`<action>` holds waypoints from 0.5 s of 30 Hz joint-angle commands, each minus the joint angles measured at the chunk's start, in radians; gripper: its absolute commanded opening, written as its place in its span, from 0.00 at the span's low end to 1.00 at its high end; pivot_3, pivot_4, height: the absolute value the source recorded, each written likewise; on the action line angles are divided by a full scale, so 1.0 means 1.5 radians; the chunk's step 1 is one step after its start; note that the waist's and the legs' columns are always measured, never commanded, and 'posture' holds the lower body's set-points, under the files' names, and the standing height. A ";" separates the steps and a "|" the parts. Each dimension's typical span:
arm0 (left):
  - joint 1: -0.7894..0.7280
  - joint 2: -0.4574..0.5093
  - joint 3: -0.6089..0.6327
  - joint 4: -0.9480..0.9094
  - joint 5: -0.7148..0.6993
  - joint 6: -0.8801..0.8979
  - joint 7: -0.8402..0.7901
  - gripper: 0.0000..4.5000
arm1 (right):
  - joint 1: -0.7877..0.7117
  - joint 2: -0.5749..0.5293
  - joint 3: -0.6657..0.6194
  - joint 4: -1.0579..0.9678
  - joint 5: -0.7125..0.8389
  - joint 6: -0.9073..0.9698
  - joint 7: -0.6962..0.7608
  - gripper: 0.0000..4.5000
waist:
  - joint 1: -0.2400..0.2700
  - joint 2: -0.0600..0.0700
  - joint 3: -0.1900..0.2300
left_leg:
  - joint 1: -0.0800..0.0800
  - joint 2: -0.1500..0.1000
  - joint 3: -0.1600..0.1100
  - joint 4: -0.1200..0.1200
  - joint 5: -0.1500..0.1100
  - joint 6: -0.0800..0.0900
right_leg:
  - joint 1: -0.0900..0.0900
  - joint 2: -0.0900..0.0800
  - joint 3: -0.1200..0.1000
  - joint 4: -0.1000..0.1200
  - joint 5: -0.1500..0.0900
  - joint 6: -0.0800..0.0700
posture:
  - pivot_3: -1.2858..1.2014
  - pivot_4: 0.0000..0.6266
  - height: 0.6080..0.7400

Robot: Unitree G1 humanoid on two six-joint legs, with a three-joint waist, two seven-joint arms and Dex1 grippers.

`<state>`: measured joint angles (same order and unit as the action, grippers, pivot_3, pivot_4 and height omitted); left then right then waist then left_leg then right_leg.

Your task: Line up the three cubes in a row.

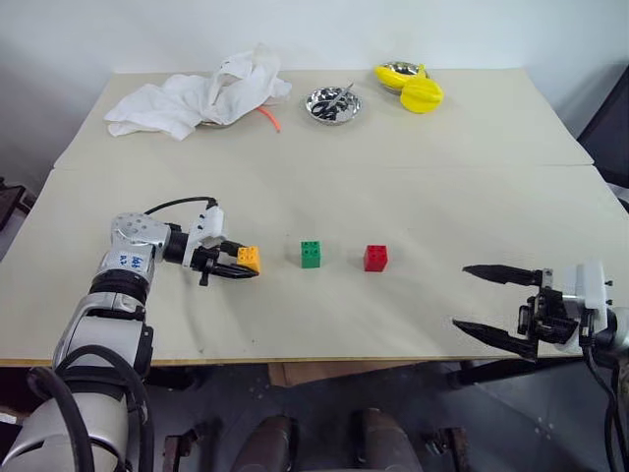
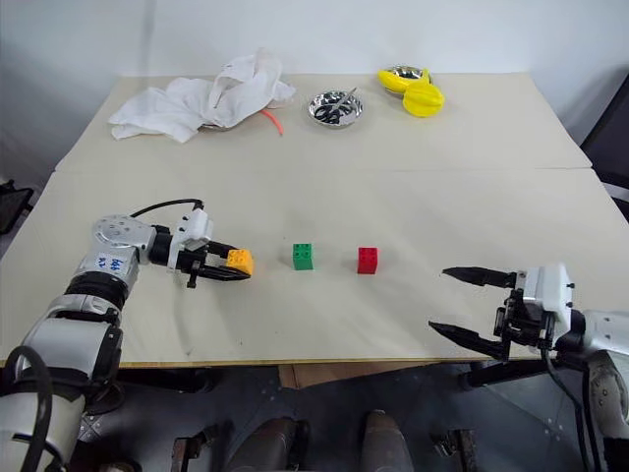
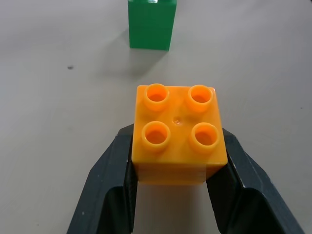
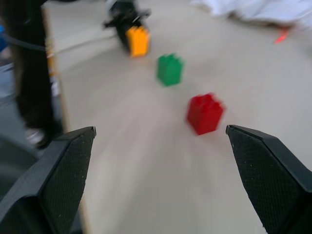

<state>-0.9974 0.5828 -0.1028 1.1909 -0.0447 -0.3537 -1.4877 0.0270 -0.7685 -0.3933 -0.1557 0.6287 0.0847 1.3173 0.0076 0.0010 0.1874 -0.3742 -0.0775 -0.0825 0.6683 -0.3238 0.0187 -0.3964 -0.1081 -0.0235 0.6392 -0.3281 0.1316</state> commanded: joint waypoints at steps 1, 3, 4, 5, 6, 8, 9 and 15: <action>-0.019 -0.002 0.008 0.008 0.013 -0.019 0.013 0.34 | 0.010 0.010 -0.025 -0.006 0.017 -0.020 -0.005 1.00 | 0.002 0.000 0.000 | 0.000 0.000 0.000 0.000 0.000 0.000 | 0.000 0.000 0.000 0.000 0.000 0.000 | 0.52 0.24 1.00; -0.022 -0.007 0.011 0.014 0.019 -0.024 0.026 0.34 | 0.018 0.014 -0.027 -0.011 0.019 -0.024 -0.004 1.00 | 0.005 0.000 0.000 | 0.000 0.000 0.000 0.000 0.000 0.000 | 0.000 0.000 0.000 0.000 0.000 0.000 | 0.52 0.24 1.00; -0.026 -0.011 0.011 0.020 0.024 -0.025 0.040 0.34 | 0.026 0.016 -0.027 -0.015 0.021 -0.027 0.000 1.00 | 0.006 0.000 0.000 | 0.000 0.000 0.000 0.000 0.000 0.000 | 0.000 0.000 0.000 0.000 0.000 0.000 | 0.52 0.24 1.00; -0.030 -0.014 0.012 0.025 0.027 -0.026 0.049 0.34 | 0.034 0.016 -0.027 -0.019 0.022 -0.029 0.004 1.00 | 0.007 0.000 0.000 | 0.000 0.000 0.000 0.000 0.000 0.000 | 0.000 0.000 0.000 0.000 0.000 0.000 | 0.52 0.24 1.00; -0.035 -0.018 0.016 0.030 0.027 -0.026 0.061 0.34 | 0.043 0.014 -0.027 -0.021 0.020 -0.033 0.010 1.00 | 0.009 0.000 0.000 | 0.000 0.000 0.000 0.000 0.000 0.000 | 0.000 0.000 0.000 0.000 0.000 0.000 | 0.52 0.24 1.00; -0.044 -0.024 0.020 0.038 0.029 -0.024 0.068 0.34 | 0.059 0.012 -0.028 -0.023 0.020 -0.037 0.018 1.00 | 0.011 0.000 0.000 | 0.000 0.000 0.000 0.000 0.000 0.000 | 0.000 0.000 0.000 0.001 0.000 0.000 | 0.52 0.24 1.00; -0.048 -0.026 0.019 0.042 0.032 -0.024 0.073 0.34 | 0.065 0.012 -0.030 -0.024 0.021 -0.038 0.018 1.00 | 0.011 0.000 0.000 | 0.000 0.000 0.000 0.001 0.000 0.000 | 0.000 0.000 0.000 0.001 0.000 0.000 | 0.52 0.24 1.00; -0.066 -0.038 0.016 0.063 0.052 -0.025 0.091 0.34 | 0.097 0.021 -0.031 -0.047 0.022 -0.039 -0.001 1.00 | 0.011 0.000 0.000 | 0.000 0.000 0.000 0.001 0.000 0.000 | 0.000 0.001 0.000 0.002 0.000 0.000 | 0.52 0.24 1.00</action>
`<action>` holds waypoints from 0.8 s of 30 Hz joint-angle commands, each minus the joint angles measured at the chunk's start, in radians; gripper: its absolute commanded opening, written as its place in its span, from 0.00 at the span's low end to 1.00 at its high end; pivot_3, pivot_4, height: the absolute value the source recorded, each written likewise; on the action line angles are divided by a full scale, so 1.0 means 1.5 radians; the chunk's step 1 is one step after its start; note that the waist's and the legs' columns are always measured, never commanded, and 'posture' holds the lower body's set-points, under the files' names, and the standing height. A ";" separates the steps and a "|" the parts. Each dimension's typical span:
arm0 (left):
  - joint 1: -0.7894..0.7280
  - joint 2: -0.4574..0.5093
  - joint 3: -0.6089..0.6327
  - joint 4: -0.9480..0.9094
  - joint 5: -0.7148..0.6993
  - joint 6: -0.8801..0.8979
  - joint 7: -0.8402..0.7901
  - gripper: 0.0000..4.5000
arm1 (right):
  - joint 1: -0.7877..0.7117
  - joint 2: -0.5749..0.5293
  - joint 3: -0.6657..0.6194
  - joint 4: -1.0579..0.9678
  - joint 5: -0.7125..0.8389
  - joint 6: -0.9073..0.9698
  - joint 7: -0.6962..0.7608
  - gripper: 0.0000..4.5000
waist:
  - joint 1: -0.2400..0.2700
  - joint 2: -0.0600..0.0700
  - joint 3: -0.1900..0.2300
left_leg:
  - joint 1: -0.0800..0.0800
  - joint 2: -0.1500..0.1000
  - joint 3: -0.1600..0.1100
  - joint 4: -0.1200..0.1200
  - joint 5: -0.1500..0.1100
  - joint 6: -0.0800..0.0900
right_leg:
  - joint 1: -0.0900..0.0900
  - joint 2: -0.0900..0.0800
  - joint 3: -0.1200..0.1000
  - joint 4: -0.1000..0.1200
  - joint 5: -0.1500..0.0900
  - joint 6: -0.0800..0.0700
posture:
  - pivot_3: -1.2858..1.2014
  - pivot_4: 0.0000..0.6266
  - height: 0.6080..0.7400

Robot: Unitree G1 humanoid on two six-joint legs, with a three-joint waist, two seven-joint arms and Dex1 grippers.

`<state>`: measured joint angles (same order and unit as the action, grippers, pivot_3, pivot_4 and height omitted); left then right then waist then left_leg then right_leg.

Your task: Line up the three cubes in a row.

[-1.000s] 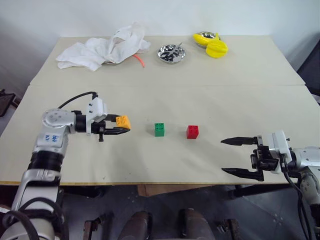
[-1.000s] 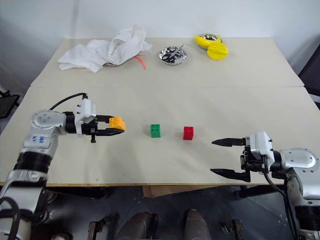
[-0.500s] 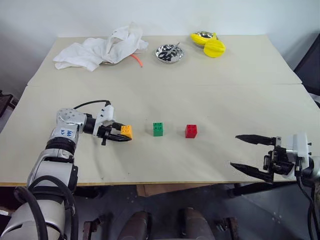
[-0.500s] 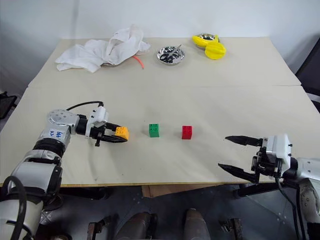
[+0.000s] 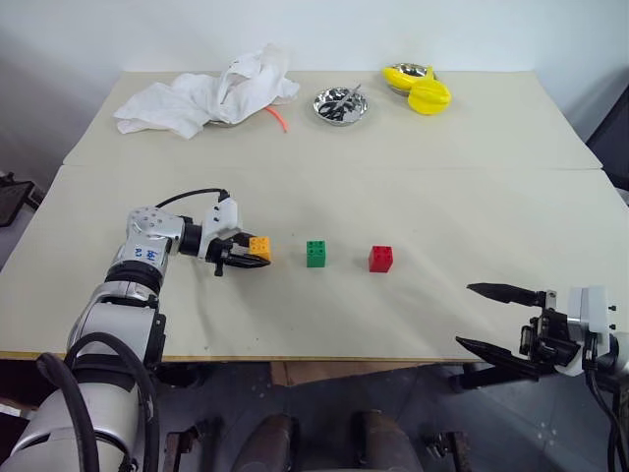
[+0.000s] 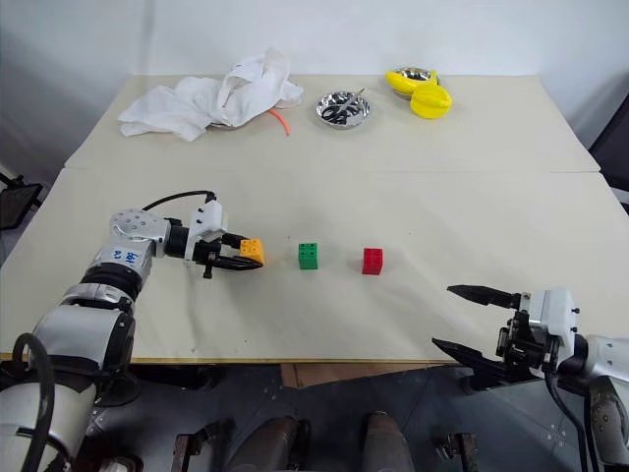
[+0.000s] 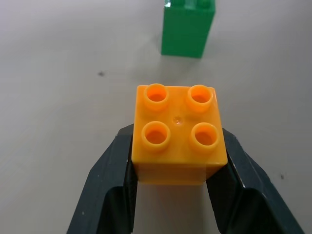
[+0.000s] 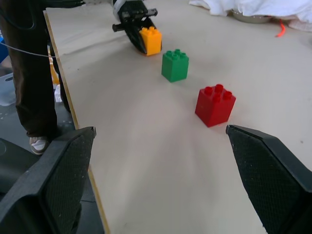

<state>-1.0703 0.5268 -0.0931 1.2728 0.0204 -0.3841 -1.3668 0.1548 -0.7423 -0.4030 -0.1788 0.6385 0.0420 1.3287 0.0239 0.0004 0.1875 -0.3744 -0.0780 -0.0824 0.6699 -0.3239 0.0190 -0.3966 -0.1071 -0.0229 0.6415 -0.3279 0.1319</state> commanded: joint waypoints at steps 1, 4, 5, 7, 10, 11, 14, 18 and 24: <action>-0.018 -0.002 0.011 0.010 0.010 -0.005 0.012 0.34 | 0.016 0.004 -0.024 -0.035 0.015 -0.011 -0.010 1.00 | 0.000 0.000 0.000 | 0.000 0.000 0.000 0.000 0.000 0.000 | 0.000 0.000 0.000 0.000 0.000 0.000 | 0.52 0.24 1.00; -0.020 -0.008 0.009 0.017 0.020 0.004 0.017 0.34 | 0.026 0.008 -0.024 -0.055 0.019 -0.004 -0.027 1.00 | -0.001 0.000 0.000 | 0.000 0.000 0.000 0.000 0.000 0.000 | 0.000 0.000 0.000 0.000 0.000 0.000 | 0.52 0.24 1.00; -0.020 -0.009 0.007 0.019 0.024 0.004 0.016 0.34 | 0.029 0.008 -0.024 -0.062 0.020 -0.002 -0.032 1.00 | 0.000 0.000 0.000 | 0.000 0.000 0.000 0.000 0.000 0.000 | 0.000 0.000 0.000 0.000 0.000 0.000 | 0.52 0.24 1.00; -0.018 -0.009 0.002 0.022 0.032 0.003 0.002 0.34 | 0.035 0.008 -0.024 -0.076 0.024 0.004 -0.041 1.00 | 0.000 0.000 0.000 | 0.000 0.000 0.000 0.000 0.000 0.000 | 0.000 0.000 0.000 0.001 0.000 0.000 | 0.52 0.24 1.00; -0.017 -0.011 0.006 0.024 0.034 0.001 -0.010 0.34 | 0.042 0.006 -0.024 -0.089 0.029 0.010 -0.050 1.00 | 0.000 0.000 0.000 | 0.000 0.000 0.000 0.000 0.000 0.000 | 0.000 0.000 0.000 0.001 0.000 0.000 | 0.52 0.24 1.00; -0.018 -0.012 0.008 0.024 0.034 0.000 -0.011 0.34 | 0.045 0.005 -0.024 -0.091 0.030 0.011 -0.052 1.00 | 0.000 0.000 0.000 | 0.000 0.000 0.000 0.000 0.000 0.000 | 0.000 0.000 0.000 0.001 0.000 0.000 | 0.52 0.24 1.00; -0.019 -0.015 0.009 0.025 0.037 0.000 -0.019 0.34 | 0.047 0.003 -0.022 -0.096 0.032 0.014 -0.058 1.00 | 0.000 0.000 0.000 | 0.000 0.000 0.000 0.001 0.000 0.000 | 0.000 0.001 0.000 0.001 0.000 0.000 | 0.52 0.24 1.00; -0.022 -0.017 0.008 0.028 0.041 0.010 -0.037 0.34 | 0.049 0.002 -0.020 -0.099 0.031 0.018 -0.060 1.00 | 0.000 0.000 0.000 | 0.000 0.000 0.000 0.001 0.000 0.000 | 0.000 0.001 0.001 0.001 0.000 0.000 | 0.52 0.24 1.00; -0.025 -0.017 0.015 0.028 0.046 0.017 -0.014 0.56 | 0.049 0.003 -0.015 -0.104 0.030 0.021 -0.066 1.00 | 0.000 0.000 0.000 | 0.000 0.000 0.000 0.001 0.000 0.000 | 0.000 0.001 0.001 0.002 0.000 0.000 | 0.52 0.24 1.00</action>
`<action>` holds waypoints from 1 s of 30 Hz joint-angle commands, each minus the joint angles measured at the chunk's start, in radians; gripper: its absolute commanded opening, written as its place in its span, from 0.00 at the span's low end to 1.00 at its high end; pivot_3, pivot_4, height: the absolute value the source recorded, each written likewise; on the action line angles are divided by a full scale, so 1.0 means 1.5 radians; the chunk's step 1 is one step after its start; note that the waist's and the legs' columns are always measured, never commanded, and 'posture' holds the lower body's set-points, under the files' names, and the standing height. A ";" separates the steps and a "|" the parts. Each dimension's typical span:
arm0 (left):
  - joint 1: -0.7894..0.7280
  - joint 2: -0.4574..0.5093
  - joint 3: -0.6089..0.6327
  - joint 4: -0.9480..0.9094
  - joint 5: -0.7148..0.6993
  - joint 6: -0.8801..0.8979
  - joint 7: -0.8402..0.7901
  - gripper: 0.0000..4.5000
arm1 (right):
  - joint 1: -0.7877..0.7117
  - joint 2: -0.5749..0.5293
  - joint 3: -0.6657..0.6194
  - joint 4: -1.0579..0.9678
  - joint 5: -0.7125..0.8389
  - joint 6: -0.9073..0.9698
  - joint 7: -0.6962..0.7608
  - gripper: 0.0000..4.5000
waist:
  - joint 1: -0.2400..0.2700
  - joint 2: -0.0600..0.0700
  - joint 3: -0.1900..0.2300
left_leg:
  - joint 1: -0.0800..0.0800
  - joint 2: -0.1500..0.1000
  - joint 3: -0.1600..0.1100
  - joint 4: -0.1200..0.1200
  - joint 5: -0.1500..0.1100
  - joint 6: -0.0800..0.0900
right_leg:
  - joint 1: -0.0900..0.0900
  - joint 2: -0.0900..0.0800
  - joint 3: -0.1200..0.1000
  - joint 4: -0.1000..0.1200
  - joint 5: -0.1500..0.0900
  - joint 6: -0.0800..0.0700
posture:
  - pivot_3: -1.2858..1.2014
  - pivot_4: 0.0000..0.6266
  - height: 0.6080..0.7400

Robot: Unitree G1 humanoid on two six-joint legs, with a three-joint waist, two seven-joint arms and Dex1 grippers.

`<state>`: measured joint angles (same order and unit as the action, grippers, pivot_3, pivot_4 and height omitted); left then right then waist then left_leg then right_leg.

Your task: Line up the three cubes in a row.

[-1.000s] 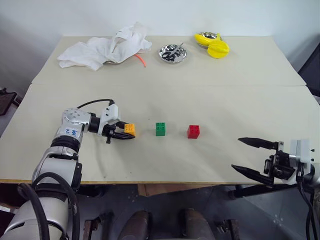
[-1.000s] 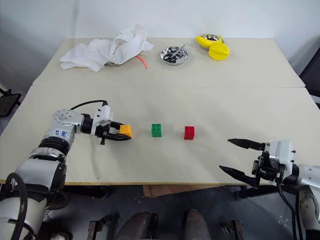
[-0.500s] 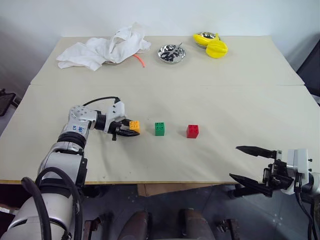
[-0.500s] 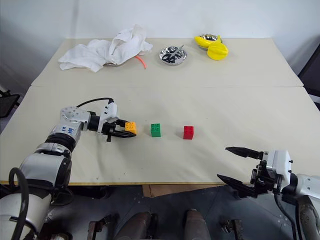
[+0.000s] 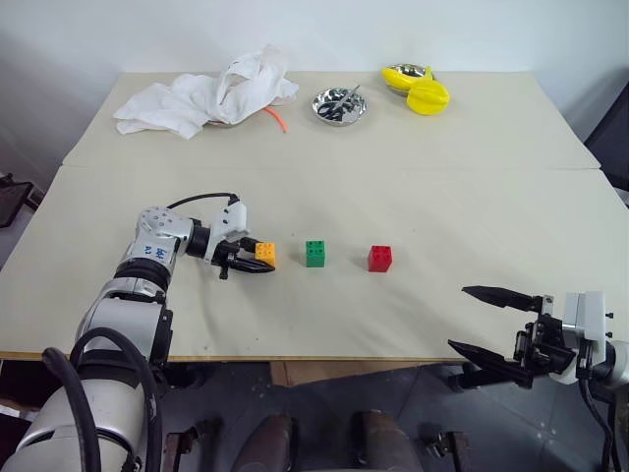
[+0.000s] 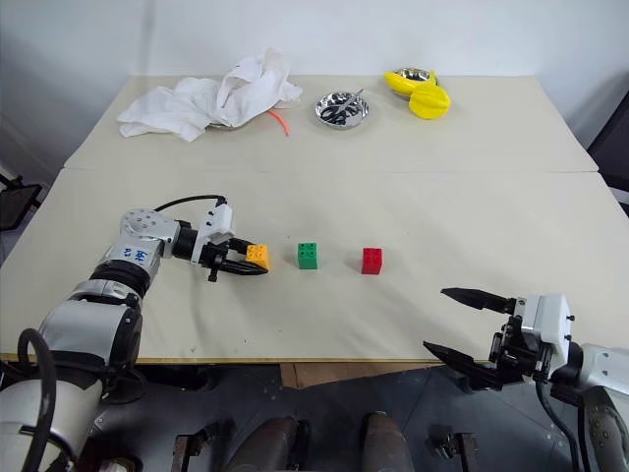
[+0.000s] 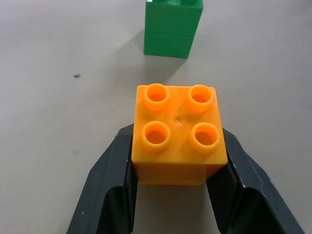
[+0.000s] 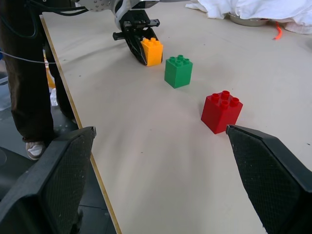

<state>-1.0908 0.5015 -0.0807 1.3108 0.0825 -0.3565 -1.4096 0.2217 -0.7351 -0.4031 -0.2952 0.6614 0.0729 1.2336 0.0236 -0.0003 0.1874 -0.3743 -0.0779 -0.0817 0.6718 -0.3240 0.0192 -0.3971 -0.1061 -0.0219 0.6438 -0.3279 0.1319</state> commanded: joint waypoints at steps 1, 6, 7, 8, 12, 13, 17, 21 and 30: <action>-0.011 0.000 0.010 0.003 0.004 0.002 0.020 0.63 | 0.005 -0.001 -0.013 -0.028 0.014 0.001 -0.004 1.00 | 0.000 0.000 0.000 | 0.000 0.000 0.000 0.000 0.000 0.000 | 0.000 0.000 0.000 0.000 0.000 0.000 | 0.52 0.24 1.00; -0.002 0.014 0.025 -0.001 0.000 -0.013 0.067 0.97 | 0.001 0.002 -0.004 -0.027 0.012 0.000 -0.003 1.00 | 0.000 0.000 0.000 | 0.000 0.000 0.000 0.002 0.000 0.000 | 0.000 0.000 0.000 0.001 0.000 0.000 | 0.52 0.24 1.00; 0.001 0.017 0.029 -0.002 -0.002 -0.020 0.075 1.00 | -0.001 0.002 -0.002 -0.025 0.012 0.000 -0.002 1.00 | 0.000 0.000 0.000 | 0.000 0.000 0.000 0.002 0.000 0.000 | 0.000 0.000 0.000 0.001 0.000 0.000 | 0.52 0.24 1.00; 0.005 0.019 0.035 -0.003 -0.005 -0.026 0.086 1.00 | -0.005 0.002 0.000 -0.023 0.011 -0.001 -0.001 1.00 | 0.000 0.000 0.000 | 0.000 0.000 0.000 0.002 0.000 0.000 | 0.000 0.000 0.000 0.001 0.000 0.000 | 0.52 0.24 1.00; 0.024 0.027 0.054 -0.007 -0.018 -0.026 0.081 1.00 | -0.023 0.001 0.011 -0.010 0.008 -0.002 0.005 1.00 | -0.001 0.000 0.000 | 0.000 0.000 0.000 0.002 0.000 0.000 | 0.000 0.000 0.000 0.001 0.000 0.000 | 0.52 0.24 1.00; 0.030 0.029 0.054 -0.008 -0.013 -0.029 0.085 1.00 | -0.030 0.001 0.015 -0.006 0.007 -0.003 0.006 1.00 | -0.001 0.000 0.000 | 0.000 0.000 0.000 0.002 0.000 0.000 | 0.000 0.000 0.000 0.001 0.000 0.000 | 0.52 0.24 1.00; 0.038 0.029 0.060 -0.009 -0.010 -0.030 0.103 1.00 | -0.050 -0.001 0.028 0.005 0.004 -0.002 0.011 1.00 | 0.000 -0.001 0.000 | 0.000 0.001 0.000 0.002 0.000 0.000 | 0.000 0.001 0.000 0.001 0.000 0.000 | 0.52 0.24 1.00; 0.041 0.029 0.058 -0.011 -0.005 -0.035 0.114 1.00 | -0.063 -0.003 0.034 0.012 0.003 -0.001 0.017 1.00 | 0.001 -0.001 0.000 | 0.000 0.000 0.000 0.003 0.000 0.000 | 0.000 0.000 0.000 0.001 0.000 0.000 | 0.52 0.24 1.00; 0.040 0.032 0.054 -0.008 0.009 -0.037 0.170 1.00 | -0.064 0.000 0.038 0.009 0.001 -0.002 0.016 1.00 | 0.001 -0.001 0.000 | 0.000 0.000 0.000 0.004 0.000 0.000 | 0.000 0.000 0.001 0.001 0.000 0.000 | 0.52 0.24 1.00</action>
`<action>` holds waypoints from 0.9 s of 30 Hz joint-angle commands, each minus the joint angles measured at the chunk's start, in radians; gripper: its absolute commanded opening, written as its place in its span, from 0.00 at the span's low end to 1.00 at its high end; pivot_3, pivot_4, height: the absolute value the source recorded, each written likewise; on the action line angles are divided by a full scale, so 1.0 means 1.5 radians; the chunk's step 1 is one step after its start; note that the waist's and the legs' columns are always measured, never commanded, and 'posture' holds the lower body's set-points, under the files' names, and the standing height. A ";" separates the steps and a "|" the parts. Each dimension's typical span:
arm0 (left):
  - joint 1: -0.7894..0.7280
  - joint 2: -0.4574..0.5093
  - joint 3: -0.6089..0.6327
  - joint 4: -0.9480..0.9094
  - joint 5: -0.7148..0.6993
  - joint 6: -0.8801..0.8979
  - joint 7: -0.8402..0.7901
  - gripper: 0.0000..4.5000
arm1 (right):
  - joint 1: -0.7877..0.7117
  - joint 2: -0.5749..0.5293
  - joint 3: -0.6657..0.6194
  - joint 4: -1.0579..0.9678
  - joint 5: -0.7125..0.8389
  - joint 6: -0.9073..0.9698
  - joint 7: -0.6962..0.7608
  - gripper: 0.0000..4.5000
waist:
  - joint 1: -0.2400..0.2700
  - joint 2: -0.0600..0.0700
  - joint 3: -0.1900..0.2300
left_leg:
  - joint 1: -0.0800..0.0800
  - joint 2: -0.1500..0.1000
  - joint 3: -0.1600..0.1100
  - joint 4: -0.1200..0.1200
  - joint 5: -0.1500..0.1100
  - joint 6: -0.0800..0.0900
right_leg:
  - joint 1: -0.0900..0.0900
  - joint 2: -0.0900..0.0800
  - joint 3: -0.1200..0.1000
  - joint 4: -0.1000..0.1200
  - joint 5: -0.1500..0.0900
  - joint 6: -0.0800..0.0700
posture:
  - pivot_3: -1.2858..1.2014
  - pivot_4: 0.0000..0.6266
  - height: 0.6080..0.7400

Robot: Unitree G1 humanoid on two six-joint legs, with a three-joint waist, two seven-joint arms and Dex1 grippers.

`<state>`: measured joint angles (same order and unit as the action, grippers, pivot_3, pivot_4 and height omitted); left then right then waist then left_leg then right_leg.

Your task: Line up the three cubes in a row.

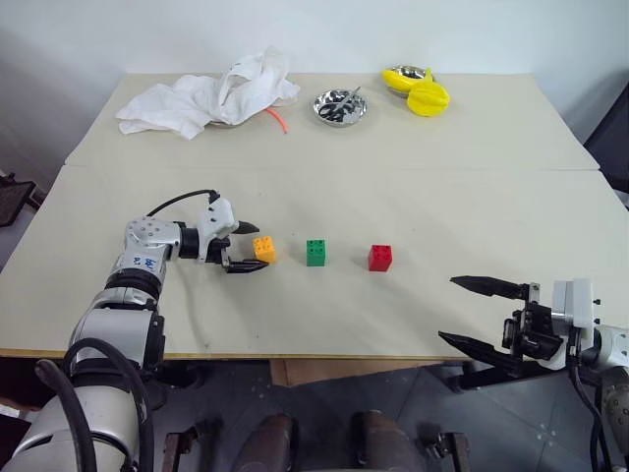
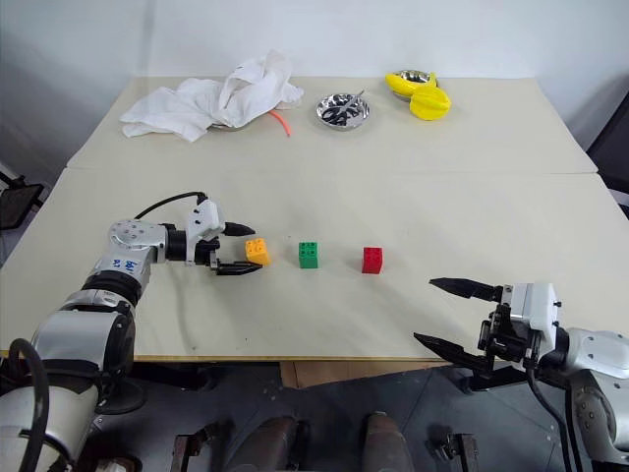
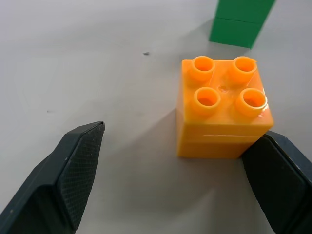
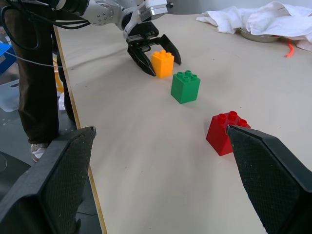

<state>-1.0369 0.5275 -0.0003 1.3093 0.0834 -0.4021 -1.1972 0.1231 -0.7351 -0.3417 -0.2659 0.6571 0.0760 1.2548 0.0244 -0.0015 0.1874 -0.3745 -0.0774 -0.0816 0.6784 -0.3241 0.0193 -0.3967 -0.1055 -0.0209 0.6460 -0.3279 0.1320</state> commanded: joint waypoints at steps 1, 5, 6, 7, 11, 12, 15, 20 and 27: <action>0.004 0.015 -0.001 -0.007 0.010 -0.009 0.032 1.00 | 0.002 0.000 -0.003 -0.011 0.004 -0.005 0.002 1.00 | 0.000 0.000 0.000 | 0.000 0.000 0.000 0.000 0.000 0.000 | 0.000 0.000 0.000 0.000 0.000 0.000 | 0.52 0.24 1.00; 0.010 0.022 -0.001 -0.008 0.009 -0.009 0.016 1.00 | 0.001 0.000 -0.001 -0.008 0.003 -0.007 0.002 1.00 | 0.000 0.000 0.000 | 0.000 0.000 0.000 0.001 0.000 0.000 | 0.000 0.000 0.000 0.000 0.000 0.000 | 0.52 0.24 1.00; 0.012 0.026 -0.002 -0.008 0.010 -0.009 0.017 1.00 | 0.000 0.000 0.000 -0.007 0.003 -0.008 0.002 1.00 | 0.000 0.000 0.000 | 0.000 0.000 0.000 0.001 0.000 0.000 | 0.000 0.000 0.000 0.000 0.000 0.000 | 0.52 0.24 1.00; 0.013 0.030 -0.001 -0.007 0.011 -0.009 0.017 1.00 | -0.001 0.001 0.000 -0.006 0.002 -0.009 0.002 1.00 | 0.000 0.000 0.000 | 0.000 0.000 0.000 0.000 0.000 0.000 | 0.000 0.000 0.000 0.000 0.000 0.000 | 0.52 0.24 1.00; 0.013 0.042 -0.002 -0.007 0.015 -0.008 0.035 1.00 | -0.005 0.004 0.007 -0.001 -0.002 -0.013 0.002 1.00 | -0.004 0.000 0.000 | 0.000 0.001 0.000 0.000 0.000 0.000 | 0.000 0.001 0.001 0.000 0.000 0.000 | 0.52 0.24 1.00; 0.013 0.043 -0.002 -0.007 0.015 -0.008 0.038 1.00 | -0.007 0.005 0.009 0.001 -0.003 -0.014 0.001 1.00 | -0.004 0.000 0.000 | 0.000 0.001 0.001 0.000 0.000 0.000 | 0.000 0.001 0.001 0.000 0.000 0.000 | 0.52 0.24 1.00; 0.016 0.048 -0.004 -0.007 0.017 -0.007 0.039 1.00 | -0.013 0.007 0.014 0.005 -0.005 -0.016 0.002 1.00 | -0.003 0.000 0.000 | 0.000 0.001 0.001 0.000 0.000 0.000 | 0.000 0.001 0.001 0.001 0.000 0.000 | 0.52 0.24 1.00; 0.024 0.060 -0.002 -0.010 0.014 -0.007 0.027 1.00 | -0.023 0.007 0.020 0.014 -0.009 -0.018 0.006 1.00 | -0.004 0.000 0.000 | 0.000 0.001 0.001 0.000 0.000 0.000 | 0.000 0.002 0.001 0.001 0.000 0.000 | 0.52 0.24 1.00; 0.034 0.055 0.039 -0.020 -0.045 0.002 -0.068 1.00 | -0.032 0.006 0.025 0.024 -0.011 -0.020 0.010 1.00 | -0.009 0.000 0.000 | 0.000 0.002 0.002 0.000 0.000 -0.001 | -0.001 0.002 0.002 0.001 0.000 0.000 | 0.52 0.24 1.00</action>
<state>-0.9949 0.6037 0.0307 1.2964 0.0572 -0.4044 -1.2350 0.0841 -0.7308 -0.2957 -0.2269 0.6327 0.0636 1.2622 0.0104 -0.0014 0.1873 -0.3739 -0.0751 -0.0792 0.6782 -0.3245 0.0186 -0.3980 -0.1031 -0.0181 0.6473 -0.3279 0.1319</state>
